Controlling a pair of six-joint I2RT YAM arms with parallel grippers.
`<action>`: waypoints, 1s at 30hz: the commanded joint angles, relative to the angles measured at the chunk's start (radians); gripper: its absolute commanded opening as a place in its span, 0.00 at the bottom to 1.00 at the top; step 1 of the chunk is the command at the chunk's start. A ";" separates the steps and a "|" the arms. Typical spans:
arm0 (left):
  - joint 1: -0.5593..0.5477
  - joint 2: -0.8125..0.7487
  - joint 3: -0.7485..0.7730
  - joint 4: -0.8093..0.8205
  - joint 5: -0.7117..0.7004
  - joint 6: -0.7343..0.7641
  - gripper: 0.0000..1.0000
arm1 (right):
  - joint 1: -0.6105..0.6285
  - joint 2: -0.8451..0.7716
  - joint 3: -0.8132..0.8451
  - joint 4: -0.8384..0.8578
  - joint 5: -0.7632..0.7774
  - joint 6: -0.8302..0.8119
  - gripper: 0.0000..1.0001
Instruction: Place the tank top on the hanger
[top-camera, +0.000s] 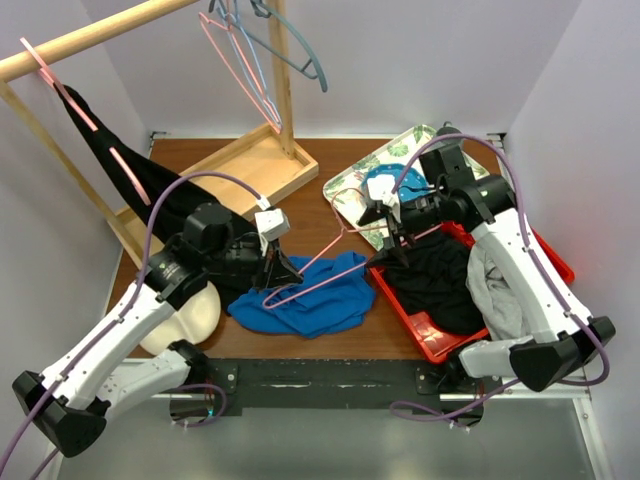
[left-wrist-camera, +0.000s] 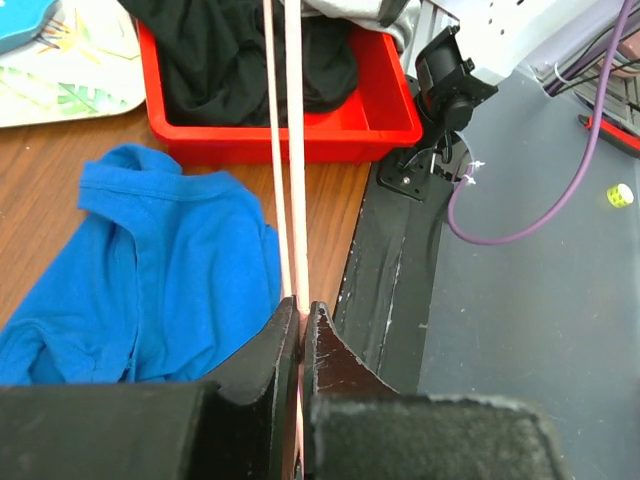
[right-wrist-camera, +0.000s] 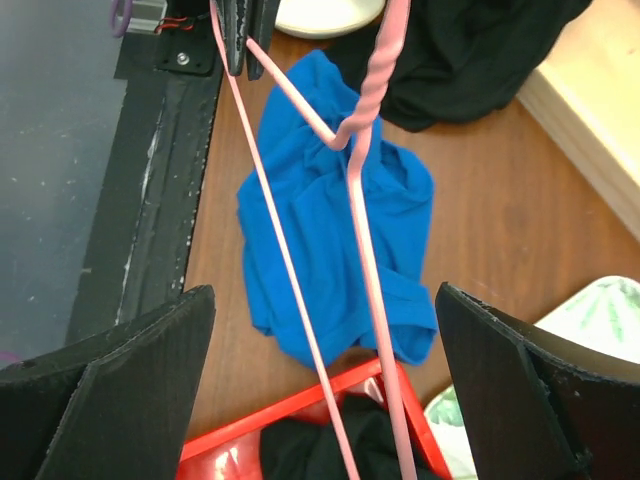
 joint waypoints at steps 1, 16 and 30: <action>-0.005 -0.007 -0.033 0.084 0.034 -0.013 0.00 | 0.018 -0.023 -0.025 0.072 -0.025 0.048 0.87; -0.006 -0.107 -0.180 0.110 -0.357 -0.137 0.78 | -0.088 -0.176 -0.175 0.199 0.105 0.258 0.00; -0.060 -0.004 -0.280 0.038 -0.747 -0.347 0.77 | -0.200 -0.246 -0.292 0.271 0.205 0.319 0.00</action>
